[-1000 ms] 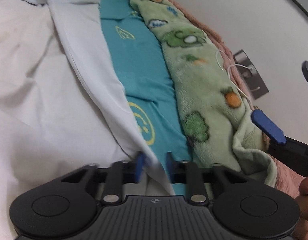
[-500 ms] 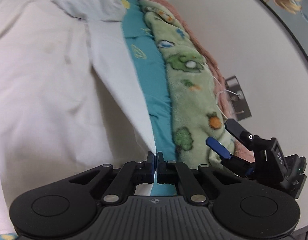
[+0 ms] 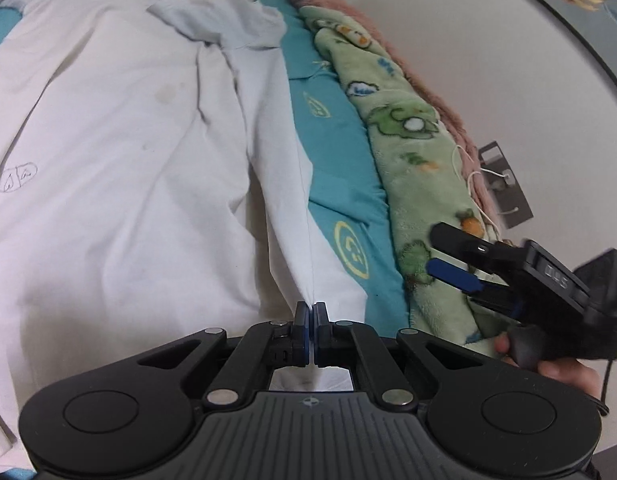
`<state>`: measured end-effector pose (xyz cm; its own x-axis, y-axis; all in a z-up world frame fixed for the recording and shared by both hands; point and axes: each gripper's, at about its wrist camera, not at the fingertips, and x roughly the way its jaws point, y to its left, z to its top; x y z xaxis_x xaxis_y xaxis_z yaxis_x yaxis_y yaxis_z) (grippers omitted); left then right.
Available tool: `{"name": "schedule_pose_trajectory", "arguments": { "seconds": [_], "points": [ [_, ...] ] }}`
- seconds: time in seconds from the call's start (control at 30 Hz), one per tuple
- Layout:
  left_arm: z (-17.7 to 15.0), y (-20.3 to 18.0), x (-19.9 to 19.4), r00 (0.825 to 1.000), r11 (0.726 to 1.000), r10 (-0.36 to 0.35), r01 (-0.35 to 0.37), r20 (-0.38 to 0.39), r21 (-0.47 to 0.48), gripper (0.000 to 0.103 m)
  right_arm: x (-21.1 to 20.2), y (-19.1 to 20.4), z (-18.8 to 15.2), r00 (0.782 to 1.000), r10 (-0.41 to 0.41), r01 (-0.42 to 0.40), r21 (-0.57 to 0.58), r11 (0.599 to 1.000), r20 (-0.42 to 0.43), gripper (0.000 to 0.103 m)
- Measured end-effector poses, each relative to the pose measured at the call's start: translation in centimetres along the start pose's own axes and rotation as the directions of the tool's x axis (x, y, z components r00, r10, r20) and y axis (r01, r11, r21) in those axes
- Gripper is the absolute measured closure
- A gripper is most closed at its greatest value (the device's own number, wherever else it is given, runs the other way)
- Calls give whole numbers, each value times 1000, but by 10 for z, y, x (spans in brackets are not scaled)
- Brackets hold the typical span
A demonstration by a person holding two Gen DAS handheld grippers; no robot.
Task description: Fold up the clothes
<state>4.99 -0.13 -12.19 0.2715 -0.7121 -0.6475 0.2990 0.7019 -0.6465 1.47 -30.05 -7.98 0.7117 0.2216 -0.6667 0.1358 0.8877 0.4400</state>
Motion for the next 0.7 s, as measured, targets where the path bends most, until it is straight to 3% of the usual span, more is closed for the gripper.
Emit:
{"name": "schedule_pose_trajectory", "arguments": {
  "seconds": [0.1, 0.13, 0.23, 0.37, 0.53, 0.7],
  "points": [
    [0, 0, 0, 999, 999, 34, -34, -11, 23, 99, 9, 5, 6, 999, -47, 46, 18, 999, 7, 12],
    [3, 1, -1, 999, 999, 45, -44, -12, 24, 93, 13, 8, 11, 998, -65, 65, 11, 998, 11, 12],
    [20, 5, -4, 997, 997, 71, -72, 11, 21, 59, 16, 28, 29, 996, -65, 68, -35, 997, 67, 12],
    [69, 21, 6, 993, 994, 95, -91, 69, -60, 40, 29, 41, 42, 985, -40, 49, -51, 997, 166, 12],
    [152, 54, 51, 956, 967, 229, -201, 183, -159, 32, 60, 23, 41, 979, -100, 109, -42, 993, 176, 12],
    [218, 84, 97, 921, 942, 262, -179, 290, -283, 34, 80, -4, 44, 981, -115, 105, 69, 992, 154, 12]
  ]
}}
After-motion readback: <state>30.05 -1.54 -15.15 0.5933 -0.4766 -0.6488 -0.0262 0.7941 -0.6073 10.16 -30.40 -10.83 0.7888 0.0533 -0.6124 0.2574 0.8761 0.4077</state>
